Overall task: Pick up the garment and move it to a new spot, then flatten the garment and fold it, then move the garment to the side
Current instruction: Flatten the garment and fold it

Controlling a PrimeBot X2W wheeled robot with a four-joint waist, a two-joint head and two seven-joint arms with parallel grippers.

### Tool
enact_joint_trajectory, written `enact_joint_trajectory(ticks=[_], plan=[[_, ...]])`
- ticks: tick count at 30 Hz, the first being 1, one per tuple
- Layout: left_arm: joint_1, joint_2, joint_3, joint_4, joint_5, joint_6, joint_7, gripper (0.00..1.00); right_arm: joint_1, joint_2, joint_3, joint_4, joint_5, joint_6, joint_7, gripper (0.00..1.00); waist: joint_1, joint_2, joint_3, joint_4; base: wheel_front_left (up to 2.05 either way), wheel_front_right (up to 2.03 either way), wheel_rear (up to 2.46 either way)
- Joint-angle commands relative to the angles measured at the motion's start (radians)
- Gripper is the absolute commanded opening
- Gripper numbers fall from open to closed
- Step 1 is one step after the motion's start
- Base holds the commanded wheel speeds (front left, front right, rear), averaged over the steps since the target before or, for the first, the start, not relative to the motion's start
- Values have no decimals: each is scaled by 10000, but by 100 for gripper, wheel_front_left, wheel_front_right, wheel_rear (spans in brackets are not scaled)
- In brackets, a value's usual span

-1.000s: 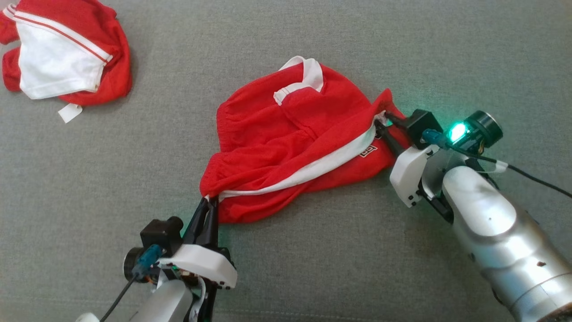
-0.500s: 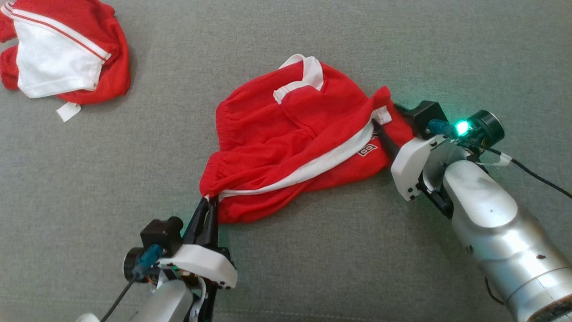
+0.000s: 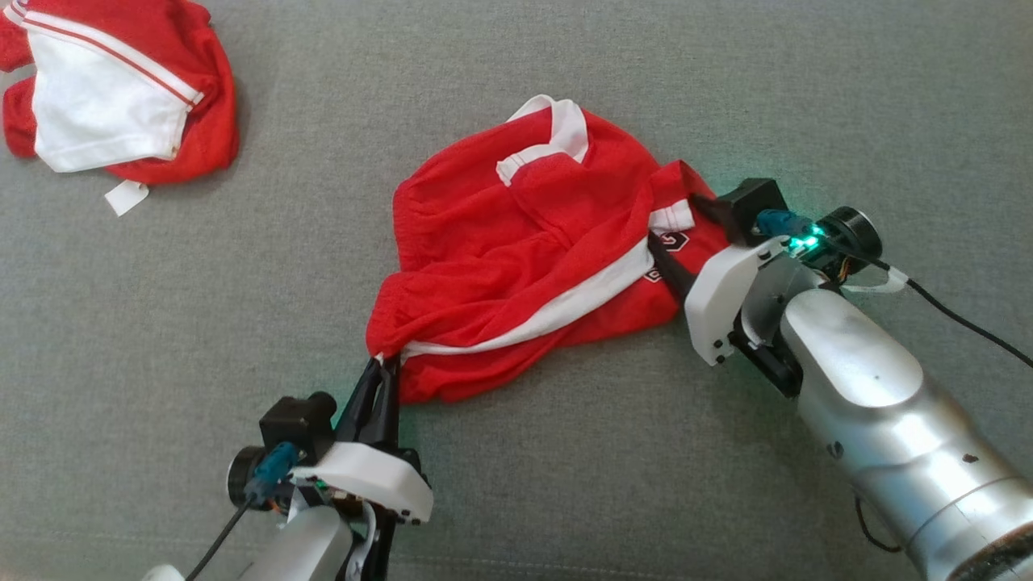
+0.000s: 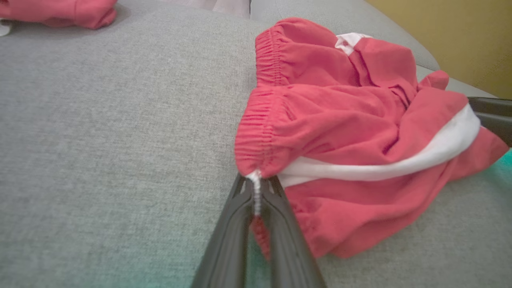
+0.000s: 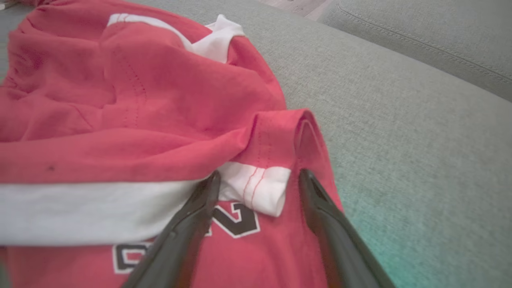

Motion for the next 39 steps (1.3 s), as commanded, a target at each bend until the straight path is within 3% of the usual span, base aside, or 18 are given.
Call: enact_joint_trajectory(ticks=[1,3,10,13,15,17,22,28,33,39], plan=[[-414,186,285,-211,-47,57,-138,0,-248,77,252,-264,177,75,74,99,0,0,1,6,0,0,0],[-421,189,278,-204,-53,58,-144,0,-295,17,430,-323,329,75,36,92,0,0,4,4,0,0,0],[-398,225,290,-201,-92,84,-166,0,-292,-43,634,-439,390,75,-181,88,0,0,-18,-66,0,0,0],[-388,257,302,-222,-112,96,-174,0,-184,-9,757,-481,548,75,-23,68,0,0,-12,-112,0,0,0],[-394,276,304,-239,-121,104,-176,0,-173,-24,842,-517,652,75,78,61,0,0,4,-134,0,0,0],[-408,290,302,-249,-126,113,-176,0,-187,-52,887,-555,725,75,86,44,0,0,13,-151,0,0,0],[-431,305,277,-244,-142,127,-171,0,-192,-127,884,-526,872,75,50,19,0,0,-19,-171,0,0,0],[-440,401,492,-591,30,232,-353,0,-12,-189,324,-737,1305,75,-420,1,0,0,-379,-236,0,0,0],[-406,673,786,-1437,294,325,-435,0,571,-599,-333,-1821,1915,75,-689,0,0,0,-1066,-382,0,0,0],[-249,1287,1041,-3006,579,555,-378,0,1788,-1351,-1480,-4273,2252,75,-359,0,0,0,-2118,-781,0,0,0]])
